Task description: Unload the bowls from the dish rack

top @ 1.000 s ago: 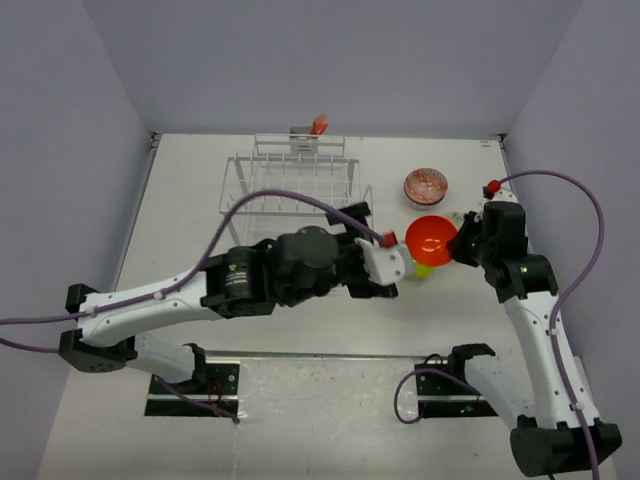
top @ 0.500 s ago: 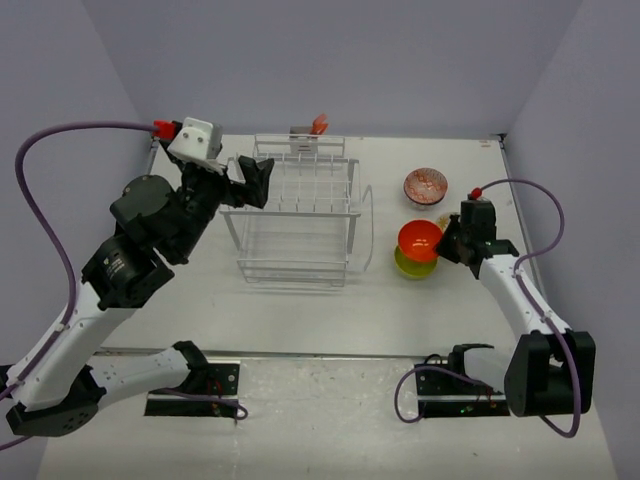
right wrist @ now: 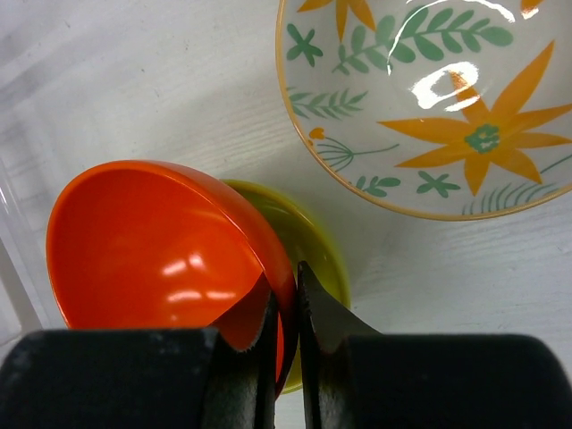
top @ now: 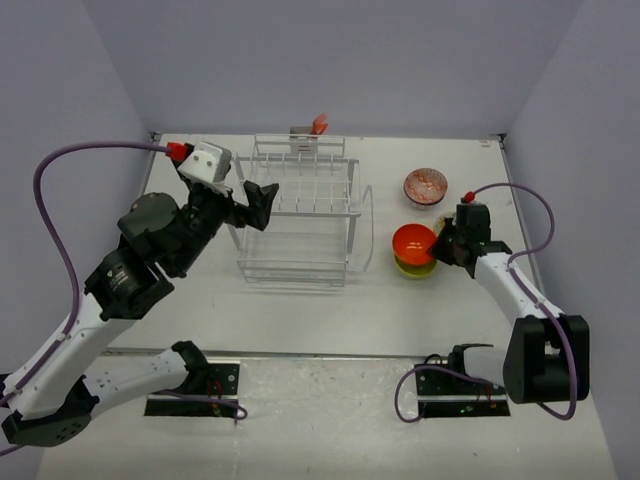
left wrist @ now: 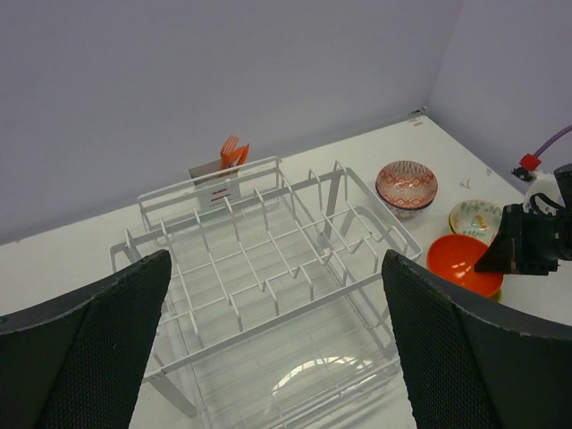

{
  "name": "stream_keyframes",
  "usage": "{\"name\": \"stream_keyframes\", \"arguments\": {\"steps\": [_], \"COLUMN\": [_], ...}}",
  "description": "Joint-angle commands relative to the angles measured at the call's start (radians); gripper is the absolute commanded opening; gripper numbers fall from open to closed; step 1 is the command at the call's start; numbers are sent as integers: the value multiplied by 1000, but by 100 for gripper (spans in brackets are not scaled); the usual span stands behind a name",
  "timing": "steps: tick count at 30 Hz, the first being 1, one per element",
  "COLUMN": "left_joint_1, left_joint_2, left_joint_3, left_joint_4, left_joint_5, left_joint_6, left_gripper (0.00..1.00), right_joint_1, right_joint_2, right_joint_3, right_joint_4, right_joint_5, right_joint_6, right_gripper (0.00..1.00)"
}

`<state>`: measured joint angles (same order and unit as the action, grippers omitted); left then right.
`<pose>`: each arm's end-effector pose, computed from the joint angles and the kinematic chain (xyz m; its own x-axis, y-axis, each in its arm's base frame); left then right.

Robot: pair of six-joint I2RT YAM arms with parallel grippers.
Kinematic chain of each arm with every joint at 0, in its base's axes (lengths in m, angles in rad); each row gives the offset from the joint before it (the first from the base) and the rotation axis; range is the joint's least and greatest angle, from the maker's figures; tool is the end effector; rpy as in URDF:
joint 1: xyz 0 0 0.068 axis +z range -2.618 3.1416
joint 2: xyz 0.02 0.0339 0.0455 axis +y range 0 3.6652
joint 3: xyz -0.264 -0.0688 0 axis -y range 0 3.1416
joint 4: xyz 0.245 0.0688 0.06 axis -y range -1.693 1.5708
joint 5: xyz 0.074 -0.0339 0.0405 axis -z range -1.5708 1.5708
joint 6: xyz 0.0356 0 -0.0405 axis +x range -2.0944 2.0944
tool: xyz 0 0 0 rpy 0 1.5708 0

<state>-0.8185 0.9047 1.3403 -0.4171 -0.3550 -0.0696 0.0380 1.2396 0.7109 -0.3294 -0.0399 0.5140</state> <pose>0.1191 -0.1091 0.4808 -0.0185 -0.0757 -0.9970 0.4469 0.8913 -0.0759 0.2474 0.0108 0.2085 -0.6898 0.4654 -0.5545 0.3160 0.8827 0.3478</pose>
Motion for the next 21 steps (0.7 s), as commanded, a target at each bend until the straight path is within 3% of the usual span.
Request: {"name": "stream_keyframes", "arguments": {"steps": [1, 9, 14, 21], "left_joint_1": [7, 7, 5, 5], "left_joint_2": [-23, -35, -38, -33], "left_joint_3": [-21, -73, -86, -78], "left_joint_4": [38, 49, 57, 52], "left_joint_5": [4, 25, 34, 33], "left_joint_6": [-25, -45, -48, -48], "left_gripper": [100, 100, 100, 100], "right_joint_1": [-4, -9, -20, -29], "right_joint_2": [-2, -25, -55, -103], "right_joint_3": [-7, -18, -27, -39], "right_joint_4": [55, 33, 7, -25], "right_joint_5": [-20, -18, -8, -11], "right_joint_6": [15, 20, 12, 11], "right_gripper": [9, 9, 22, 28]}}
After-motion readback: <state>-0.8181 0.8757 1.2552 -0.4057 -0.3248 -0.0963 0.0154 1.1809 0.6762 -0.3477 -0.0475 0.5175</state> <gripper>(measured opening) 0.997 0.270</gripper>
